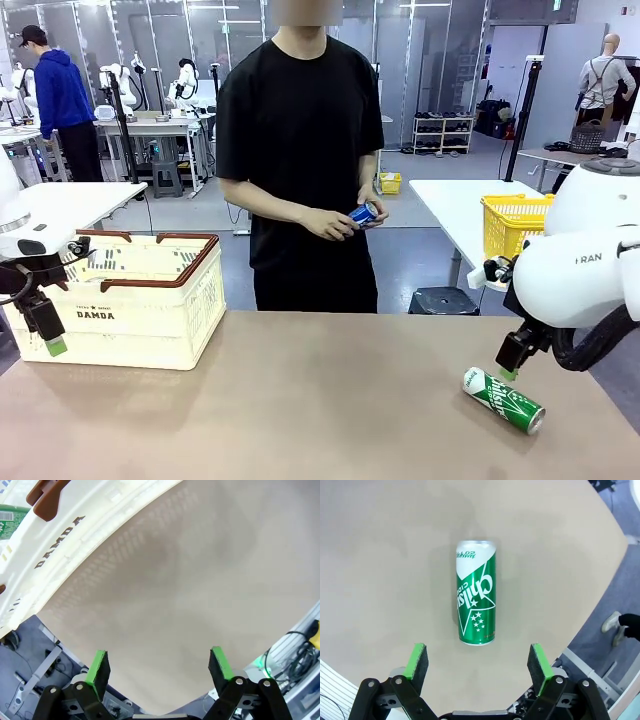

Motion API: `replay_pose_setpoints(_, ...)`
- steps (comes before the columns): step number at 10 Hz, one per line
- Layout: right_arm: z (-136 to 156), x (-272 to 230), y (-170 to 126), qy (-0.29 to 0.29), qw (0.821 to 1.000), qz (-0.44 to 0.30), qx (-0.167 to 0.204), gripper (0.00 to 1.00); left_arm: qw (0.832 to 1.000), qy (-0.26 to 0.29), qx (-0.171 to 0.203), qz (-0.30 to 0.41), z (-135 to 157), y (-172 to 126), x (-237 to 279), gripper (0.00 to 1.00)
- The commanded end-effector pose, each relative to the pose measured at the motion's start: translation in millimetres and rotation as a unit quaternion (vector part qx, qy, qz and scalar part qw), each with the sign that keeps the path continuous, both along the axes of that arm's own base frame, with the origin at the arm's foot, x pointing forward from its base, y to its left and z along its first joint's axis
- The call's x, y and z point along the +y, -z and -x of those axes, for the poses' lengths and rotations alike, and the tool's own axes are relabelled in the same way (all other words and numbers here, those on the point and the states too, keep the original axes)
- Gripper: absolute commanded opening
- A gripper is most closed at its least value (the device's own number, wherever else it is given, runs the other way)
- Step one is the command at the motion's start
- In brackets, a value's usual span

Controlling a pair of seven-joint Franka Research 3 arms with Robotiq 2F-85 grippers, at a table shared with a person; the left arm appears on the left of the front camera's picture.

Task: Place the drinks into the Shopping basket.
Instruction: Pick up one drink and place it into the Shopping basket.

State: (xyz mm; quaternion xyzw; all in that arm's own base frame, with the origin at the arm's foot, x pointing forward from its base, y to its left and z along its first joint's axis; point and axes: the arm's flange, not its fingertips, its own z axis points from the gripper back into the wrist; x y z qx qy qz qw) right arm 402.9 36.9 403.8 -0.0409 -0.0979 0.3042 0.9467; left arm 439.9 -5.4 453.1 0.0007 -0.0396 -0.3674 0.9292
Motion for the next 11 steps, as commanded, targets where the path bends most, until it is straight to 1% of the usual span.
replay_pose_setpoints(1, -9.8, -6.2, 8.4, -0.038, 0.999, -0.005, 0.018, 1.0, 1.0, -0.004, -0.002, -0.003, 1.9, -1.8, -1.4, 1.0)
replay_pose_setpoints(2, -14.8, -5.0, 15.6, -0.05, 0.998, -0.001, 0.029, 1.0, 1.0, -0.004, -0.002, -0.003, 1.9, -1.8, -1.4, 1.0)
replay_pose_setpoints(4, -29.5, -3.1, 34.8, -0.068, 0.997, 0.008, 0.036, 1.0, 1.0, -0.004, -0.002, -0.003, 1.9, -1.8, -1.4, 1.0)
replay_pose_setpoints(5, -35.2, -1.4, 43.6, -0.063, 0.997, 0.02, 0.043, 1.0, 1.0, -0.004, -0.002, -0.003, 1.9, -1.8, -1.4, 1.0)
replay_pose_setpoints(8, -52.7, 7.7, 71.7, -0.064, 0.996, 0.021, 0.058, 1.0, 1.0, -0.004, -0.002, -0.003, 1.9, -1.8, -1.4, 1.0)
replay_pose_setpoints(11, -66.2, 11.5, 93.1, -0.055, 0.996, 0.028, 0.061, 1.0, 1.0, -0.004, -0.002, -0.003, 1.9, -1.8, -1.4, 1.0)
